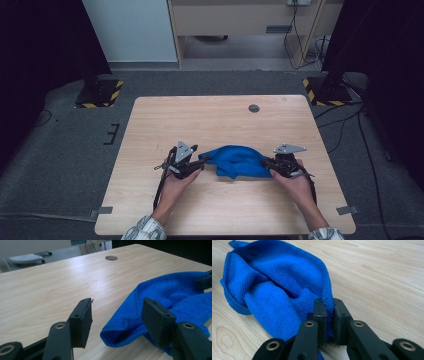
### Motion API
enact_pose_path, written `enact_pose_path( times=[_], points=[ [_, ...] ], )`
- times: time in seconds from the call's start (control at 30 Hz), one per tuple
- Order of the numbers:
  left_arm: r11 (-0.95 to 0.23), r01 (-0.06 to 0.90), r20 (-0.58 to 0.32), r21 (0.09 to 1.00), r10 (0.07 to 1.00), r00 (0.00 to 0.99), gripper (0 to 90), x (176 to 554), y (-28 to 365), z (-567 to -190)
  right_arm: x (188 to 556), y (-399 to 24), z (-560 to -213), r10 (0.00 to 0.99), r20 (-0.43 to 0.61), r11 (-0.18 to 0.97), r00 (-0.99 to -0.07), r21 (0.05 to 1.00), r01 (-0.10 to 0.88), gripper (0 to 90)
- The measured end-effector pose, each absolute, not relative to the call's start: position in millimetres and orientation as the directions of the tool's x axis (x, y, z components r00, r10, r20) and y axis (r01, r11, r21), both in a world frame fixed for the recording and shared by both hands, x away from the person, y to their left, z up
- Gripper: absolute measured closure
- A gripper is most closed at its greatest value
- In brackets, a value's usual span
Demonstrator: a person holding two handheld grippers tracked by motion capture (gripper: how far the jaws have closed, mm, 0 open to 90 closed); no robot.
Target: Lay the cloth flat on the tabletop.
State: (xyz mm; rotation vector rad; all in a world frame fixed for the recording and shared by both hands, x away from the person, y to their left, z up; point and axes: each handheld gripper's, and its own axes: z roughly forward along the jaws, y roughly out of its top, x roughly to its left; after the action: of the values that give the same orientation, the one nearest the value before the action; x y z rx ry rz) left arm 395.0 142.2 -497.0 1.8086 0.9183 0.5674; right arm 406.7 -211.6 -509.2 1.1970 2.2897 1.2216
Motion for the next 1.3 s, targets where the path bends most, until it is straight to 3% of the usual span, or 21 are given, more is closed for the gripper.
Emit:
enact_pose_path(
  times=[0.3, 0.5, 0.6, 0.73, 0.97, 1.3],
  points=[
    [-0.261, 0.344, -0.007, 0.902, 0.787, 0.617, 34.3, 408, 128, -511, 404, -204, -507, 0.749, 0.127, 0.312, -0.651, 0.799, 0.514, 82.7],
    [-0.313, 0.379, -0.004, 0.871, 0.767, 0.642, 36.2, 429, 118, -517, 404, -203, -508, 0.741, 0.118, 0.330, -0.661, 0.793, 0.512, 82.4],
    [-0.343, 0.416, -0.013, 0.842, 0.759, 0.651, 42.6, 433, 118, -523, 404, -204, -507, 0.743, 0.116, 0.327, -0.659, 0.796, 0.509, 82.5],
    [-0.322, 0.449, -0.049, 0.833, 0.767, 0.640, 59.5, 435, 125, -523, 404, -205, -508, 0.747, 0.112, 0.326, -0.656, 0.797, 0.508, 82.5],
    [-0.299, 0.426, -0.041, 0.854, 0.777, 0.628, 83.8, 431, 133, -508, 404, -204, -508, 0.751, 0.095, 0.340, -0.653, 0.793, 0.506, 78.6],
    [-0.287, 0.415, -0.029, 0.863, 0.793, 0.609, 85.2, 427, 141, -504, 408, -211, -517, 0.799, 0.062, 0.336, -0.598, 0.779, 0.529, 49.4]
  ],
)
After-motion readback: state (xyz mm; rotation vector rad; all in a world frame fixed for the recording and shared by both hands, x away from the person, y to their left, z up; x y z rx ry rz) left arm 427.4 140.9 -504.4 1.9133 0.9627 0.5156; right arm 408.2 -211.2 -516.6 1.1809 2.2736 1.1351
